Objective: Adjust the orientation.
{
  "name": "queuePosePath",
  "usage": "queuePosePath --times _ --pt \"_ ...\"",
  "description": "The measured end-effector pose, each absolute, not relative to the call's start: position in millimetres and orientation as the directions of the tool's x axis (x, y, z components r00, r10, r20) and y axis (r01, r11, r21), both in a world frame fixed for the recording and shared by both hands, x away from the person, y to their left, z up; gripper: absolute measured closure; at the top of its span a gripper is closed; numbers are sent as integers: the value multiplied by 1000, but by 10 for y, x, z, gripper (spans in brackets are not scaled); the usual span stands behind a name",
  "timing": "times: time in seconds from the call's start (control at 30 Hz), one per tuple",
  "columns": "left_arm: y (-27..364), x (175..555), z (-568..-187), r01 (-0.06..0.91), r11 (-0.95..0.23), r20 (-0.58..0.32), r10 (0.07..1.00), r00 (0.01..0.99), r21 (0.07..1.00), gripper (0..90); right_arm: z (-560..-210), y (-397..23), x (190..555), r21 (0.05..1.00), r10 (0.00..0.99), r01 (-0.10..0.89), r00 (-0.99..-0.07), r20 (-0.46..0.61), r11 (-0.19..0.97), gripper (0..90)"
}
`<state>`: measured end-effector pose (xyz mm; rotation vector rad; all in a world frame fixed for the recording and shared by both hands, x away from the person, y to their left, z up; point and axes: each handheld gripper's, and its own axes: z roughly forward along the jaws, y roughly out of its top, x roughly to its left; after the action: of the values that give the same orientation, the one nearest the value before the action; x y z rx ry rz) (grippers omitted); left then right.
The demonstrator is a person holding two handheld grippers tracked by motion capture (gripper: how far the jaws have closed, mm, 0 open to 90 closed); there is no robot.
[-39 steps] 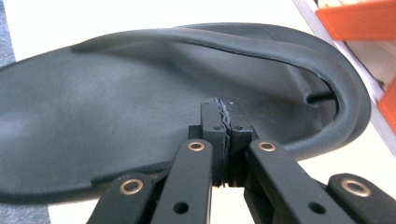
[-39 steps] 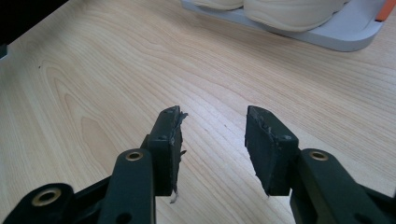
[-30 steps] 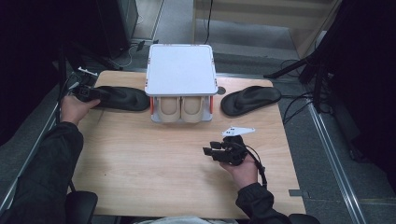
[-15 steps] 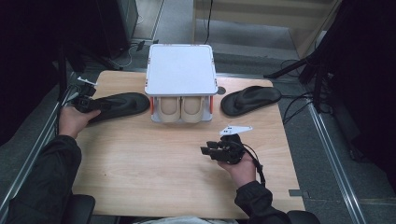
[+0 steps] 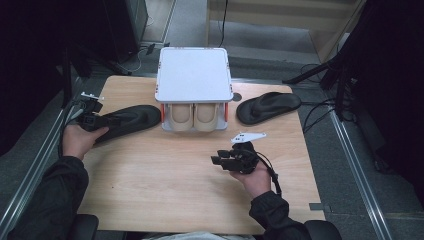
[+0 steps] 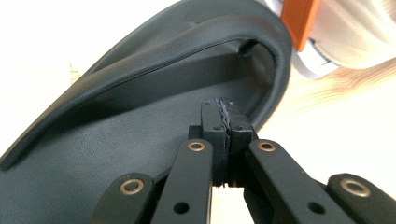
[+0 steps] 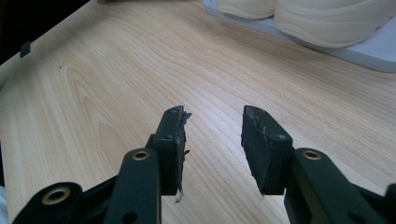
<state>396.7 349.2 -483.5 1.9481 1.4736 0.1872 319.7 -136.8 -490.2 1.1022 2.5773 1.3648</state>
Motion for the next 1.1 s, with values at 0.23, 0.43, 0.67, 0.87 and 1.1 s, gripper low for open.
queuePosePath --times 0.23,0.43,0.67,0.87,1.1 --pt "3695 3846 -4818 786 -94 -264 912 315 612 900 -4903 -1324 3204 727 583 574 -757 295 376 611" --pt "3851 3741 -4974 805 -79 -269 920 286 588 900 -4906 -1330 3215 727 586 577 -754 298 372 612" --pt "3857 3694 -5039 813 -72 -276 920 278 577 900 -4899 -1343 3212 728 589 578 -751 297 369 612" --pt "3780 3600 -5029 820 -72 -280 920 275 567 900 -4887 -1348 3209 732 585 574 -754 298 367 612" --pt "3648 3440 -5006 821 -96 -281 912 299 563 900 -4866 -1368 3202 736 588 574 -752 299 359 612"
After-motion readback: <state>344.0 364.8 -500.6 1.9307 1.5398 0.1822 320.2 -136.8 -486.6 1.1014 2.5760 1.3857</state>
